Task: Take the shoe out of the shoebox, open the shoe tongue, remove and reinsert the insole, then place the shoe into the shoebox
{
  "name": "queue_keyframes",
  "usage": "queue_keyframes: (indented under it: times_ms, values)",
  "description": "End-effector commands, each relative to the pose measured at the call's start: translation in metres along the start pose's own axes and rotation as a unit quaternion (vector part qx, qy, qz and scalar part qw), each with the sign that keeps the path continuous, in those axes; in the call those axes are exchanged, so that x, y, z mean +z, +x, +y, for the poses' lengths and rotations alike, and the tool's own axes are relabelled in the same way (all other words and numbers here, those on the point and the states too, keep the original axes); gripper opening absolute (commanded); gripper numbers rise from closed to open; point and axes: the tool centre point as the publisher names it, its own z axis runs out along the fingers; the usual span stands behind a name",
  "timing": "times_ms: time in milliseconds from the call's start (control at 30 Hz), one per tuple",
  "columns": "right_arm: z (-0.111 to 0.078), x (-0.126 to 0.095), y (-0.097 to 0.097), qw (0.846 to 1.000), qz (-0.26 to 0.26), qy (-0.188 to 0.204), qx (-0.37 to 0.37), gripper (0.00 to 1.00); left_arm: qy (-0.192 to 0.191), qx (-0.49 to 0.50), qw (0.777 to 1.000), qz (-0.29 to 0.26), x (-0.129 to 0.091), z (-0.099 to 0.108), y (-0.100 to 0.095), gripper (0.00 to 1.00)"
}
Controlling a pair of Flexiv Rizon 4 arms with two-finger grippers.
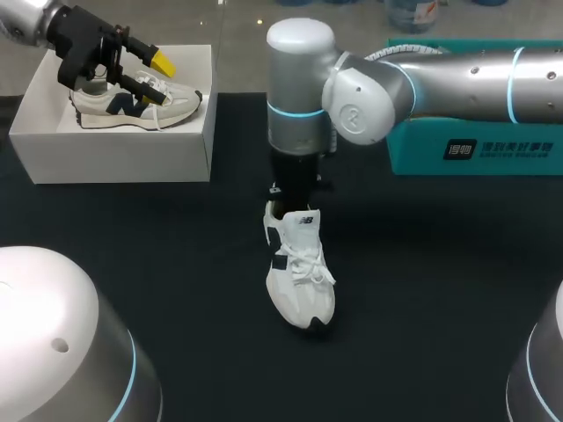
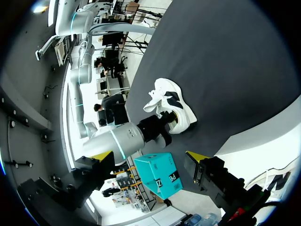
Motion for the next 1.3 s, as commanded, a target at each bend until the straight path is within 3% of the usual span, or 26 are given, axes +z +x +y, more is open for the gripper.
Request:
queue_keyframes:
  times_ms: [33,467,833,867,933,1000,1067,1167,1300]
  values:
    - [-0.006,-0.019,0.001,1.0,-0.002,0.011,0.001,0.0,0.002,0.001,1.0,0.001,-0.001,0.001,0.0,1.0]
    - [-0.034,-0.042,-0.001,0.996,0.026,0.082,-0.003,0.0,0.002,0.001,1.0,0.001,-0.001,0.001,0.0,1.0]
    - [-0.041,-0.045,0.004,0.991,0.034,0.13,0.0,0.0,0.002,0.001,1.0,0.001,-0.001,0.001,0.0,1.0]
    - [-0.041,-0.045,0.005,0.991,0.034,0.133,0.0,0.1,0.002,0.001,1.0,0.001,-0.001,0.001,0.0,1.0]
    - [-0.042,-0.045,0.005,0.989,0.034,0.142,-0.001,0.4,0.002,0.001,1.0,0.001,-0.001,0.001,0.0,1.0]
    - [-0.045,-0.044,0.005,0.989,0.034,0.144,0.0,0.49,0.002,0.001,1.0,0.001,-0.001,0.001,0.0,1.0]
    - [-0.047,-0.044,0.005,0.988,0.034,0.148,0.002,0.75,0.002,0.001,1.0,0.001,-0.001,0.001,0.0,1.0]
    - [-0.051,-0.044,0.004,0.988,0.032,0.15,0.003,1.0,0.002,0.001,1.0,0.001,-0.001,0.001,0.0,1.0]
    - [-0.053,-0.044,0.003,0.989,0.031,0.148,0.003,1.0,0.002,0.001,1.0,0.001,-0.001,0.001,0.0,1.0]
